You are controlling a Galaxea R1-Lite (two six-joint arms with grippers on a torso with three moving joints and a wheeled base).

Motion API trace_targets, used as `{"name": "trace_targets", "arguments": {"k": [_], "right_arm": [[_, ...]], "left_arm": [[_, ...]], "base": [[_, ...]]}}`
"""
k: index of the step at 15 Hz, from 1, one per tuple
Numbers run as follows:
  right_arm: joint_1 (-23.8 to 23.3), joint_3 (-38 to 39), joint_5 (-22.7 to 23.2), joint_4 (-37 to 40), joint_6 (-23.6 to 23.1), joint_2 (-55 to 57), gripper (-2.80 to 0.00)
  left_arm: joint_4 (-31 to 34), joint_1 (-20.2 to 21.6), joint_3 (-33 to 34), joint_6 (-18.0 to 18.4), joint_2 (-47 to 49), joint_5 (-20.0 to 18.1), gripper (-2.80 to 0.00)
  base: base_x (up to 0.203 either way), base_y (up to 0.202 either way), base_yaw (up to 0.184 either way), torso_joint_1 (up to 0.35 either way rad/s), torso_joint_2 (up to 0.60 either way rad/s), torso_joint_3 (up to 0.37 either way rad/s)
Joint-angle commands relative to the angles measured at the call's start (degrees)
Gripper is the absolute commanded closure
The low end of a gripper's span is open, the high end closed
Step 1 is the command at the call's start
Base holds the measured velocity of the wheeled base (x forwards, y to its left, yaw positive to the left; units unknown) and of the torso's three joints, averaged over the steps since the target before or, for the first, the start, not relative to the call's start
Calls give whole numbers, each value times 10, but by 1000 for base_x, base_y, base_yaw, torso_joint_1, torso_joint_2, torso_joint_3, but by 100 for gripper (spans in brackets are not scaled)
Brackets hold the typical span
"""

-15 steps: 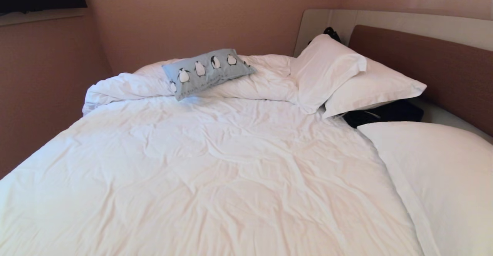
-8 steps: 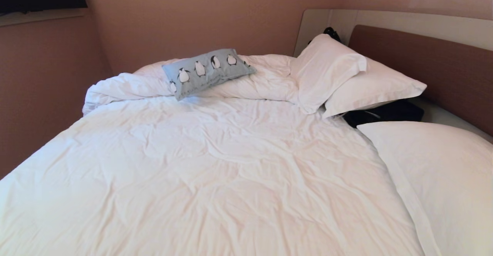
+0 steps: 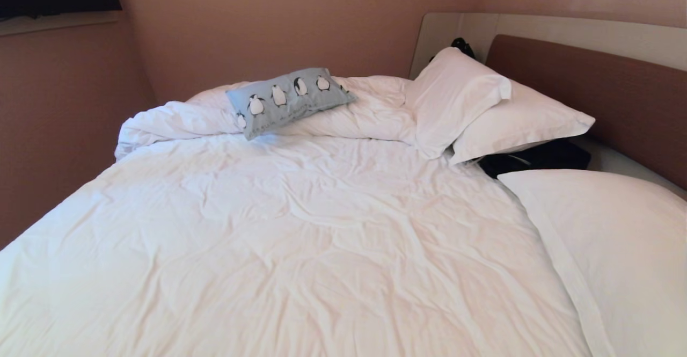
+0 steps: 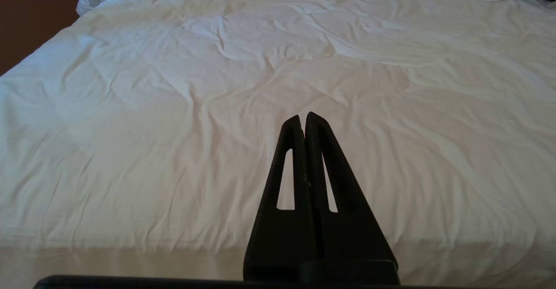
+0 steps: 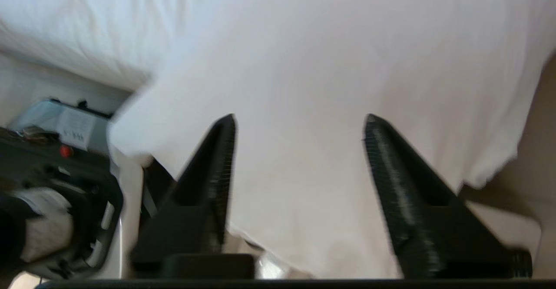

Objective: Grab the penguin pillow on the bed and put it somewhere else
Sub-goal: Place the pillow at the bedside

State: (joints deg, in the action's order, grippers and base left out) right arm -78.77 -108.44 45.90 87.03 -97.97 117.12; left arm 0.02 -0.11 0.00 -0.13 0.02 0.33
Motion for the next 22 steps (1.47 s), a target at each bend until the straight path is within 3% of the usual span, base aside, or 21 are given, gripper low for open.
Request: {"name": "trace_targets", "arguments": {"k": [1, 7, 11, 13, 22], "right_arm": [[20, 38, 48, 6, 0, -86, 0], [74, 135, 60, 6, 44, -326, 0], [120, 239, 85, 6, -55, -439, 0], [141, 267, 99, 6, -73, -487, 0], [141, 181, 106, 6, -36, -463, 0]], "left_arm": [[0, 0, 1, 0, 0, 0, 0], [0, 0, 1, 0, 0, 0, 0], [0, 0, 1, 0, 0, 0, 0], [0, 0, 1, 0, 0, 0, 0], [0, 0, 0, 0, 0, 0, 0]], "base": [[0, 0, 0, 0, 0, 0], [0, 0, 0, 0, 0, 0], [0, 0, 0, 0, 0, 0], [0, 0, 0, 0, 0, 0], [0, 0, 0, 0, 0, 0]]}}
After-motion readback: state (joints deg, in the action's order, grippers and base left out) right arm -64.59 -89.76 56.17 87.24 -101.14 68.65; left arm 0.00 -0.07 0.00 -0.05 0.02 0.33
